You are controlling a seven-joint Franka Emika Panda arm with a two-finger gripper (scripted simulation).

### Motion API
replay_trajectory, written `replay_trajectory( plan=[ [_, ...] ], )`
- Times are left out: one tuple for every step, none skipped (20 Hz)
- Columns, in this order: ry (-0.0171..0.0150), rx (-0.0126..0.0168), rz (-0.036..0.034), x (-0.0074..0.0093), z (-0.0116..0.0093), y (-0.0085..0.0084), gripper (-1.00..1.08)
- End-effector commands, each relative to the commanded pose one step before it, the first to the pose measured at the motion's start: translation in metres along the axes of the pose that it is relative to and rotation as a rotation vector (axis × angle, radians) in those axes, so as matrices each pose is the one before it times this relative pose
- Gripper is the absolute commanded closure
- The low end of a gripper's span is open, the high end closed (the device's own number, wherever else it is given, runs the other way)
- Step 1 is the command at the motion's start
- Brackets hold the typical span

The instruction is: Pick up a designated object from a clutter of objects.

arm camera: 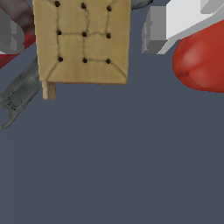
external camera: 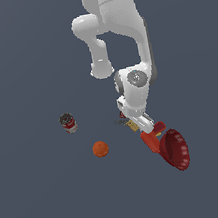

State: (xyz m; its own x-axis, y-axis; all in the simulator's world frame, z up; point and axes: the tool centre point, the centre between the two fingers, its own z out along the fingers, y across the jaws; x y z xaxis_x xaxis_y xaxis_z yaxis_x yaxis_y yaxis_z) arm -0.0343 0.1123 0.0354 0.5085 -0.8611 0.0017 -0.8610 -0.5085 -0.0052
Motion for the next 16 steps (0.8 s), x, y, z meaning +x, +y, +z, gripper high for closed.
replay_trajectory(
  plan=[
    [-0.00185,-0.00529,0.00034,-0.00107,0.01168,0.00209,-0.92],
    [0.00000,0.00000,0.00000,-0.00007,0.00241,-0.00012,-0.92],
    [0.00000,0.00000,0.00000,-0.00005,0.00186,-0.00012,-0.92],
    [0.00000,0.00000,0.00000,-0.00003,0.00132,-0.00010,-0.92],
    [-0.00009,0.00016,0.00045,0.00021,0.00072,0.00001,-0.92],
    [0.00000,0.00000,0.00000,0.00000,0.00026,-0.00002,-0.92],
    [0.00000,0.00000,0.00000,0.00000,0.00000,0.00000,1.08],
    [0.00000,0.00000,0.00000,0.00000,0.00000,0.00000,1.08],
    [0.00000,0.00000,0.00000,0.00000,0.00000,0.00000,1.08],
    [0.00000,0.00000,0.00000,0.00000,0.00000,0.00000,1.08],
    [0.00000,0.00000,0.00000,0.00000,0.00000,0.00000,1.08],
    [0.00000,0.00000,0.00000,0.00000,0.00000,0.00000,1.08],
    [0.00000,0.00000,0.00000,0.00000,0.00000,0.00000,1.08],
    [0.00000,0.00000,0.00000,0.00000,0.00000,0.00000,1.08],
    [0.00000,0.00000,0.00000,0.00000,0.00000,0.00000,1.08],
    [0.00000,0.00000,0.00000,0.00000,0.00000,0.00000,1.08]
  ],
)
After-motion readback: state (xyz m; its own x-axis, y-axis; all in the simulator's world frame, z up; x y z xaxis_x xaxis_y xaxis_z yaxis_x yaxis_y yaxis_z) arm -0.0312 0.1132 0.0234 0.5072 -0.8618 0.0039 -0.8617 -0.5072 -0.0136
